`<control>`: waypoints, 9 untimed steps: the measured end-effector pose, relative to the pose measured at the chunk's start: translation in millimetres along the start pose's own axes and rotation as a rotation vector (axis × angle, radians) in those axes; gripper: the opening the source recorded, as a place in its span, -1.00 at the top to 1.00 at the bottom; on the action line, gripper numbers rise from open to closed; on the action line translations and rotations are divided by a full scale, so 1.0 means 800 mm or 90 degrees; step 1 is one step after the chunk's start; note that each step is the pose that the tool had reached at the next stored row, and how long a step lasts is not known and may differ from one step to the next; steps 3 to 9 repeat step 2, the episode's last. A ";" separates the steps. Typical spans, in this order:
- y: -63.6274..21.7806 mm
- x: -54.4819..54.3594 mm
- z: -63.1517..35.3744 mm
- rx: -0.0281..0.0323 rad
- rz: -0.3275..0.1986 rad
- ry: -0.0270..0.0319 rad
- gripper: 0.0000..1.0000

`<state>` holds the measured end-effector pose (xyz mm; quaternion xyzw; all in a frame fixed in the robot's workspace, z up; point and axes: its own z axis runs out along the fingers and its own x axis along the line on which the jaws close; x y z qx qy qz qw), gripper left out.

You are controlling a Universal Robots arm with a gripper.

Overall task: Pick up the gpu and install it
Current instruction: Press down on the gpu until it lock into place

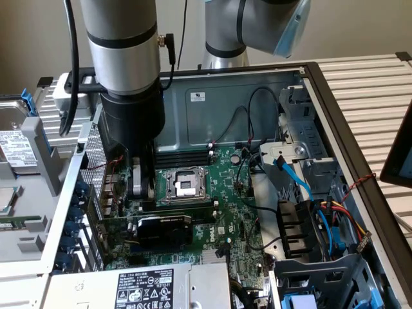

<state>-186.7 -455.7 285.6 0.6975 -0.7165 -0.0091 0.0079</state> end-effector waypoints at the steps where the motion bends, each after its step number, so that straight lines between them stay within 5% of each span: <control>1: 0.000 0.000 0.000 0.0000 0.000 0.0000 0.79; 9: 0.000 0.000 0.000 -0.0001 0.000 0.0001 0.79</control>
